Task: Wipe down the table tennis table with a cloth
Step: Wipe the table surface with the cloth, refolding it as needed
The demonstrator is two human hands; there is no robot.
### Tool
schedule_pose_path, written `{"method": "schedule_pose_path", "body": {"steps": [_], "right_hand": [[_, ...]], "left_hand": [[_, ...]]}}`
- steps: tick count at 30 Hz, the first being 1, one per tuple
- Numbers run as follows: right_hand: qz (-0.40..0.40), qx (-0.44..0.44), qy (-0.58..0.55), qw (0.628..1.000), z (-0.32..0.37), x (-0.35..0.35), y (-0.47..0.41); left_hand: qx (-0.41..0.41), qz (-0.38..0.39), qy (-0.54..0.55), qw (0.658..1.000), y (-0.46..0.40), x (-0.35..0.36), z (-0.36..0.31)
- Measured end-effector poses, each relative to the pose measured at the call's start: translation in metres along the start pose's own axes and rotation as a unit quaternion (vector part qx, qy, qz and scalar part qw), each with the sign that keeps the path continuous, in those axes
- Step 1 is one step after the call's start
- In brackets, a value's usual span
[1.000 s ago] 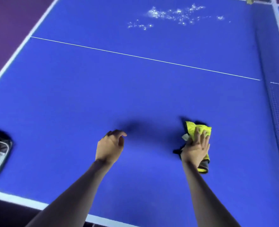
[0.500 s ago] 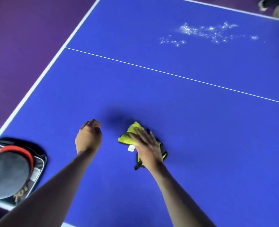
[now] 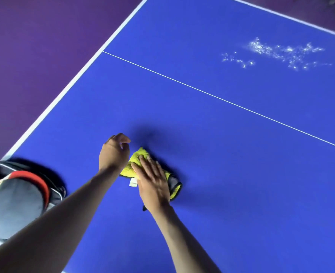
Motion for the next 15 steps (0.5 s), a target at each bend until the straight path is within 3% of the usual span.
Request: {"method": "schedule_pose_path", "body": {"steps": [2,4,8,11,13,15], "right_hand": [[0.050,-0.080,0.002,0.996,-0.009,-0.004,-0.009],[0.057,-0.093,0.024,0.994,-0.042,-0.023,-0.026],[-0.016,0.063,0.065,0.996,-0.160,-0.069,-0.092],[-0.040,0.221,0.072,0.972,-0.233,-0.088,-0.124],[-0.078,0.287,0.065,0.953,-0.229,-0.083,-0.130],[-0.092,0.246,0.067,0.963,-0.184,-0.061,-0.130]], "left_hand": [[0.016,0.002,-0.006,1.000,-0.010,0.000,-0.010],[0.027,0.004,-0.018,0.999,-0.021,0.002,-0.016],[0.045,0.010,-0.049,0.998,-0.037,0.008,-0.017],[0.061,0.011,-0.083,0.995,-0.049,0.015,-0.008],[0.067,0.012,-0.109,0.992,-0.058,0.018,0.001],[0.061,0.007,-0.123,0.991,-0.066,0.018,0.009]]}}
Point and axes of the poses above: each hand's wrist, its own y-axis away from the middle knuckle, its own x-axis out of the palm, z = x × y, the point moved 7 cm from there along -y, towards the middle knuckle, and after that the axes turned 3 degrees about -y, right-handed, at the moved point
